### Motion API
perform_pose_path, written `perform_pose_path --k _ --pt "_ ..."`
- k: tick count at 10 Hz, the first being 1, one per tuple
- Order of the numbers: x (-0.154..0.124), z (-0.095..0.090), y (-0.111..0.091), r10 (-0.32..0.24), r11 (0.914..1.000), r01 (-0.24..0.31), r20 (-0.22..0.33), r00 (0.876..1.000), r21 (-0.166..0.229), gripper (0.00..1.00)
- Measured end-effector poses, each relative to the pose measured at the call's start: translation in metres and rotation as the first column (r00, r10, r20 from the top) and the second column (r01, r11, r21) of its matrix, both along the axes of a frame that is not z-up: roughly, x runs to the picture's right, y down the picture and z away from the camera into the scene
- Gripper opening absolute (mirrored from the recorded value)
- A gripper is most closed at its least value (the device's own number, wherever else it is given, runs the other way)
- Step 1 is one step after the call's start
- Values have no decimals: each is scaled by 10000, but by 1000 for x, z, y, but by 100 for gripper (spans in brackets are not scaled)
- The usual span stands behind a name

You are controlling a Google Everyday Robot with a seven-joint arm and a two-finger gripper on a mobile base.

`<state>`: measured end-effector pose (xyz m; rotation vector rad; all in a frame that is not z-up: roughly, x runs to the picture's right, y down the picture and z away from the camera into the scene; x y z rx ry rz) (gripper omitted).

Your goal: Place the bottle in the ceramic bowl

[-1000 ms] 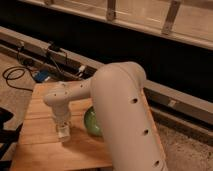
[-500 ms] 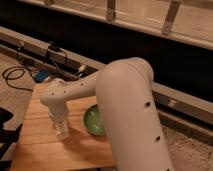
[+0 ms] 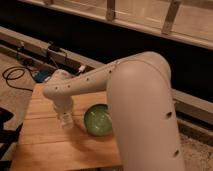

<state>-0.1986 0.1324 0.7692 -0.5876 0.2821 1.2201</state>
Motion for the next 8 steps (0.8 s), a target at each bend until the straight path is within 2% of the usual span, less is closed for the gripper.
perform_pose_path --k 2,4,6,7,8 --pt "35 -2 -3 417 9989 -407 -448 9981 241 0" --pt "85 -8 0 1088 9932 -1038 -1032 9887 526 0" --pt "124 -12 1 1738 9835 -1639 -1491 9734 762 0" --pt "144 -15 2 2166 9747 -2032 -1702 9613 927 0" --pt "146 -15 3 2201 9740 -2065 -1725 9601 935 1"
